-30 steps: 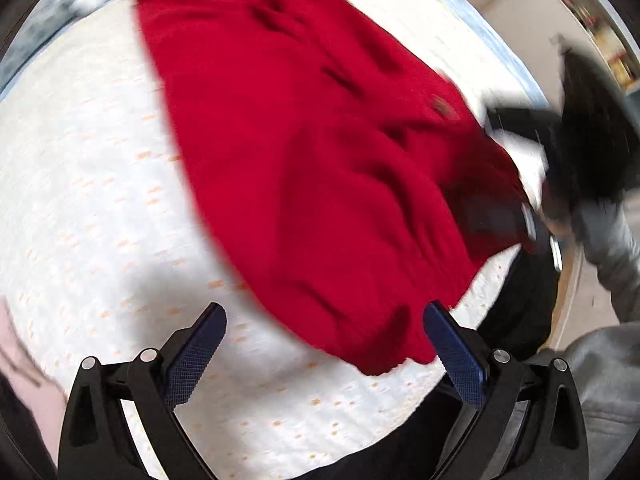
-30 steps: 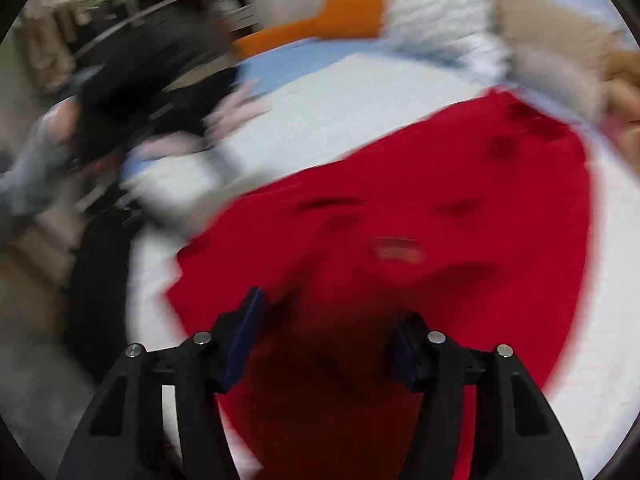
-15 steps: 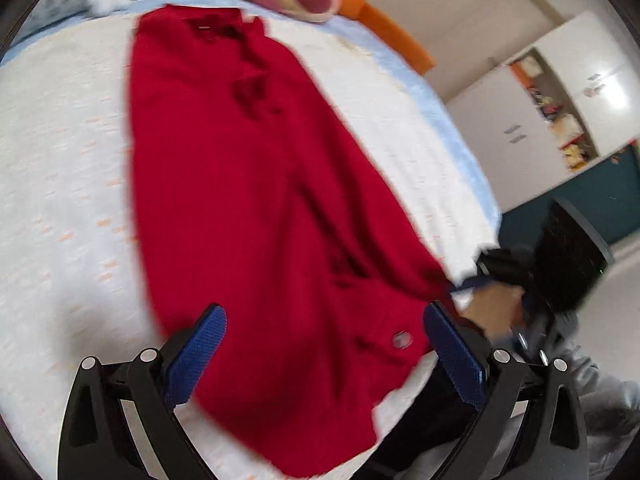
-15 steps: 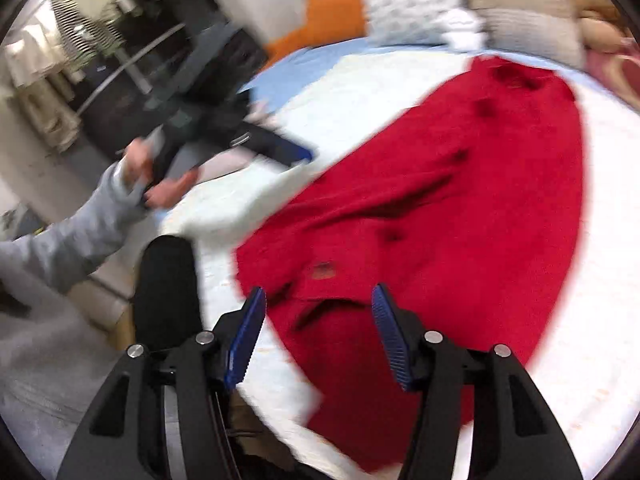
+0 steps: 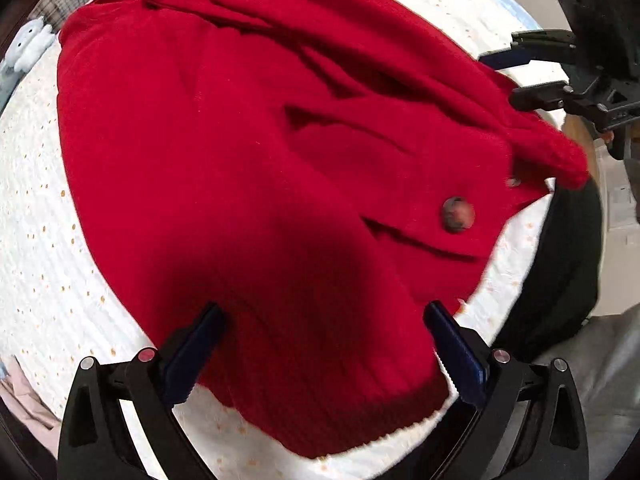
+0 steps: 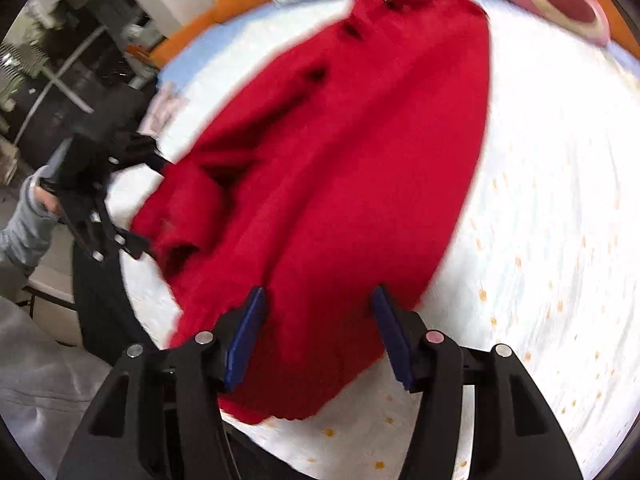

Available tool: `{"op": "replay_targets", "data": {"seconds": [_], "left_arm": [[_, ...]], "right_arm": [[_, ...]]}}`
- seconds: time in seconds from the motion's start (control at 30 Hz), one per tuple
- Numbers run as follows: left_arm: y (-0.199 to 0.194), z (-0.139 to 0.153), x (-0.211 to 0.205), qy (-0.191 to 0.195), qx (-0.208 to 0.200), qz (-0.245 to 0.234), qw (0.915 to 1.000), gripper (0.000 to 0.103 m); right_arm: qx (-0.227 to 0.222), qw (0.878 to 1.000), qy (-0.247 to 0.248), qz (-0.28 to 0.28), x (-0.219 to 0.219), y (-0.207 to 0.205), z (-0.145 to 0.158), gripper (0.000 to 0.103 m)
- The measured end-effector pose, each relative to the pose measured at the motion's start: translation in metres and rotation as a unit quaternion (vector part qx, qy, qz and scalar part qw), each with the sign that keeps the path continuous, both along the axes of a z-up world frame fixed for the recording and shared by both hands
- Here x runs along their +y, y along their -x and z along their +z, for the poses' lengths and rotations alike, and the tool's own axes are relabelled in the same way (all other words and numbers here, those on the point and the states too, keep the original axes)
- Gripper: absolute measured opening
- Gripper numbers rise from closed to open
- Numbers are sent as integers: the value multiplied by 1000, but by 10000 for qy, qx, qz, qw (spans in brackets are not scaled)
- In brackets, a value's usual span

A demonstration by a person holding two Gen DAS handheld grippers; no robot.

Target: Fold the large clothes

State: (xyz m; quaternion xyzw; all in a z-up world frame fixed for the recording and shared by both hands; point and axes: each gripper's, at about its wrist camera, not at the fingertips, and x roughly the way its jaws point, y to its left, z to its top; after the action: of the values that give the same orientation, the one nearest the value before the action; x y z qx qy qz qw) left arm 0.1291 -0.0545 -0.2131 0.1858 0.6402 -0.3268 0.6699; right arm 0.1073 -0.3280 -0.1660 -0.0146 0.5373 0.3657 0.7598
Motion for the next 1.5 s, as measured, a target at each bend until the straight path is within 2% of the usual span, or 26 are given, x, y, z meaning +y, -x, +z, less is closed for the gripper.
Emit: {"op": "replay_targets", "data": {"seconds": [0.1,0.13,0.2,0.23,0.3,0.33,0.4,0.5,0.6,0.67,0.73,0.77,0.83,0.9,0.97,1.03,1.13,1.2,1.27,1.3,1.37,1.4,1.47,1.5], "left_arm": [[-10,25,6,718,140,319,9968,100],[-15,35,6,933,83,390,9948,100],[-24,46,2,1083,-90,504,9928,100],[-29,48,0,1216,-62,570,9909,100],[-42,51,-1,1419,68,792,9867,100],[-45,51,2,1438,82,890,9856,100],[-53,50,8,1353,57,966,9861,100],[-48,37,29,1038,27,1219,9871,100],[-49,16,42,768,273,1326,9878,100],[-48,2,38,496,222,1202,9913,99],[-47,-4,39,447,158,1149,9922,89],[-48,-2,41,456,124,1144,9923,83],[-49,13,49,758,236,1197,9896,50],[-47,24,53,938,236,1235,9876,41],[-53,33,58,1118,295,1296,9848,37],[-54,36,68,1301,349,1356,9816,33],[-46,43,62,1498,353,1299,9795,34],[-42,45,56,1648,424,1223,9778,36],[-36,51,44,1657,370,1134,9789,43],[-35,52,39,1562,287,1047,9817,47],[-37,38,22,1396,368,894,9855,64],[-37,27,17,1269,433,860,9872,78],[-31,-3,5,780,348,744,9936,81],[-26,-5,1,741,181,608,9952,89]], "right_arm": [[118,9992,-278,276,17,8,11,56],[121,9987,-196,448,26,14,9,56],[263,9963,-38,816,51,25,-3,59],[309,9956,100,881,62,30,-13,65],[80,9930,512,1057,80,38,-20,65],[37,9934,492,1039,80,39,-16,65],[-51,9961,53,878,77,36,5,65],[-525,9957,-181,739,76,29,30,65],[-373,9963,-86,774,93,15,18,55],[-120,9951,158,968,110,16,-6,40],[-64,9948,295,969,120,18,-19,35],[13,9953,190,949,121,20,-20,32],[198,9959,-171,862,118,22,-11,31],[292,9939,-647,842,112,26,5,28],[320,9910,-989,841,108,32,18,28],[303,9910,-1002,837,107,37,18,28],[678,9926,-719,700,109,35,-17,28],[663,9948,-259,732,120,46,-42,28],[569,9954,-283,717,120,49,-40,28],[600,9951,-357,694,119,49,-37,28],[591,9951,-413,682,116,51,-31,32],[571,9952,-384,700,114,51,-32,36],[574,9943,-561,704,106,54,-21,54],[568,9941,-648,660,98,58,-13,58]]}}
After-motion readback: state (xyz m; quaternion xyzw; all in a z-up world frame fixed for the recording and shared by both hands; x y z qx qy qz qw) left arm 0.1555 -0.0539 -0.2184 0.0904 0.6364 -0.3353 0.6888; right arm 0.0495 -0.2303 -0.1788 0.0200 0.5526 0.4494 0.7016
